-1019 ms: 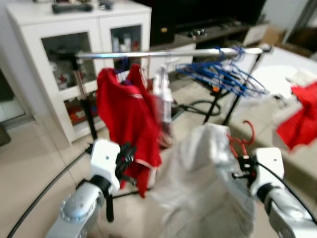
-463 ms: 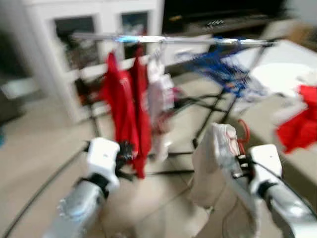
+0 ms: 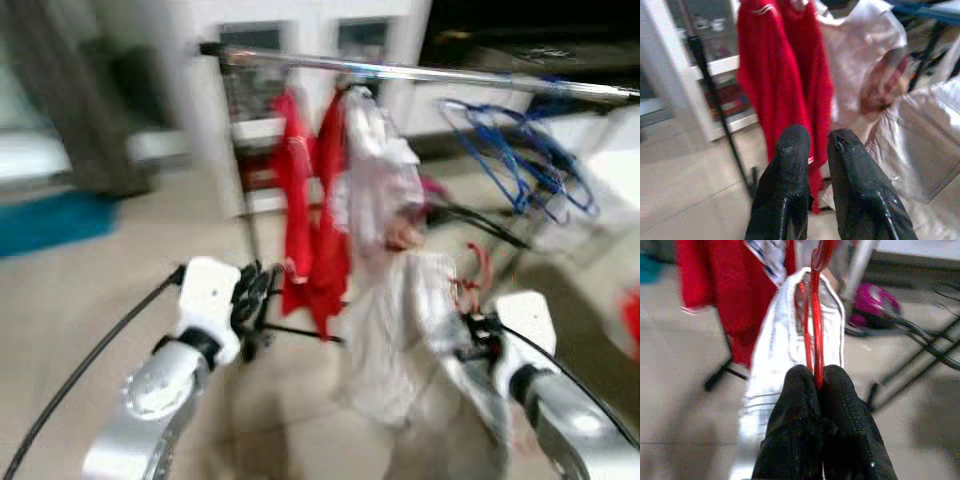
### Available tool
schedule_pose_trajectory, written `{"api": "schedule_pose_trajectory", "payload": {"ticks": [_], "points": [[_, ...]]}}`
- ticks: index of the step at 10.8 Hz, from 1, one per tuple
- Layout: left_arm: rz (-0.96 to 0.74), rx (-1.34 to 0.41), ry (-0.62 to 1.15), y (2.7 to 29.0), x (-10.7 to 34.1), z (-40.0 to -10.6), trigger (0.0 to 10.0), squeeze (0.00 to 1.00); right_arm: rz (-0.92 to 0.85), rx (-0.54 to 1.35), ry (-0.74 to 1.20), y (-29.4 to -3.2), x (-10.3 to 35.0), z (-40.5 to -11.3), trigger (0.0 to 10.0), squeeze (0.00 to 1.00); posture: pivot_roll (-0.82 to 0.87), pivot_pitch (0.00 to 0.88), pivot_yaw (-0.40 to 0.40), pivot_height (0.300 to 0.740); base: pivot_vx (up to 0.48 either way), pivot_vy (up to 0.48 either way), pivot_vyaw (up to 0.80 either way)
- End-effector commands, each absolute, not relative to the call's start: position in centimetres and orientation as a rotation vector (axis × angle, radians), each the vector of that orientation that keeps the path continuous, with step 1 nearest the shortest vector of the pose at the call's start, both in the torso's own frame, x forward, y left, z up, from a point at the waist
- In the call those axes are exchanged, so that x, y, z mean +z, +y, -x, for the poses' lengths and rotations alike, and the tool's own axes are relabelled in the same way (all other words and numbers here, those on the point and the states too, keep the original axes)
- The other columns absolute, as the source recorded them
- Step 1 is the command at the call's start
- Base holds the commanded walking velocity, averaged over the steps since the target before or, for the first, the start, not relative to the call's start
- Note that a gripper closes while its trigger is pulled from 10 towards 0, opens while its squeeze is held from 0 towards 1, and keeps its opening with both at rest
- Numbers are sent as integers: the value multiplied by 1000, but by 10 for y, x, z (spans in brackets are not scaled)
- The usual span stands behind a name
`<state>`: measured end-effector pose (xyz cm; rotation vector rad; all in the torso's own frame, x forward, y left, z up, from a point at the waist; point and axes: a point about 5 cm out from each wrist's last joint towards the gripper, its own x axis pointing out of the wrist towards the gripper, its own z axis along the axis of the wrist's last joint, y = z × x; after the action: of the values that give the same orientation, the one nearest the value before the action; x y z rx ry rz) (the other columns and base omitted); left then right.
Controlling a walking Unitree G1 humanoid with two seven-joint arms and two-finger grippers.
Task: Hang hanger
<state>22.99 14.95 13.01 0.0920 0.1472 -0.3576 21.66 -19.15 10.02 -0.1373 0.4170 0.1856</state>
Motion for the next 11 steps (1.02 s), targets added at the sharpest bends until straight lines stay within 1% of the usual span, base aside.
{"api": "schedule_pose_trajectory", "payload": {"ticks": [1, 3, 6, 7, 9, 10, 11], "points": [[-81, -392, 142, 144, 131, -232, 10000, 0, 147, 180, 377, -198, 107, -219, 10000, 0, 46, 34, 15, 740, 0, -371, 800], [-82, -404, 141, 143, 130, -237, 10000, 0, 164, 262, 373, -198, 110, -220, 10000, 0, 37, 22, 14, 740, 0, -369, 800], [-68, -395, 134, 141, 131, -235, 10000, 0, 184, 394, 392, -195, 111, -220, 10000, 0, 49, 15, -11, 740, 0, -371, 800], [-49, -381, 144, 144, 130, -233, 10000, 0, 204, 488, 395, -191, 110, -219, 10000, 0, 63, 13, -24, 740, 0, 0, 800], [-67, -383, 139, 147, 131, -231, 10000, 0, 204, 514, 380, -192, 112, -222, 10000, 0, 73, 6, -30, 740, 0, 0, 800], [-59, -417, 133, 144, 133, -230, 10000, 0, 208, 558, 363, -190, 115, -223, 10000, 0, 78, 2, -31, 740, 0, 480, 800], [-110, -453, 116, 143, 138, -230, 10000, 0, 234, 641, 337, -187, 119, -225, 10000, 0, 83, 0, -30, 740, 0, 0, 0]]}}
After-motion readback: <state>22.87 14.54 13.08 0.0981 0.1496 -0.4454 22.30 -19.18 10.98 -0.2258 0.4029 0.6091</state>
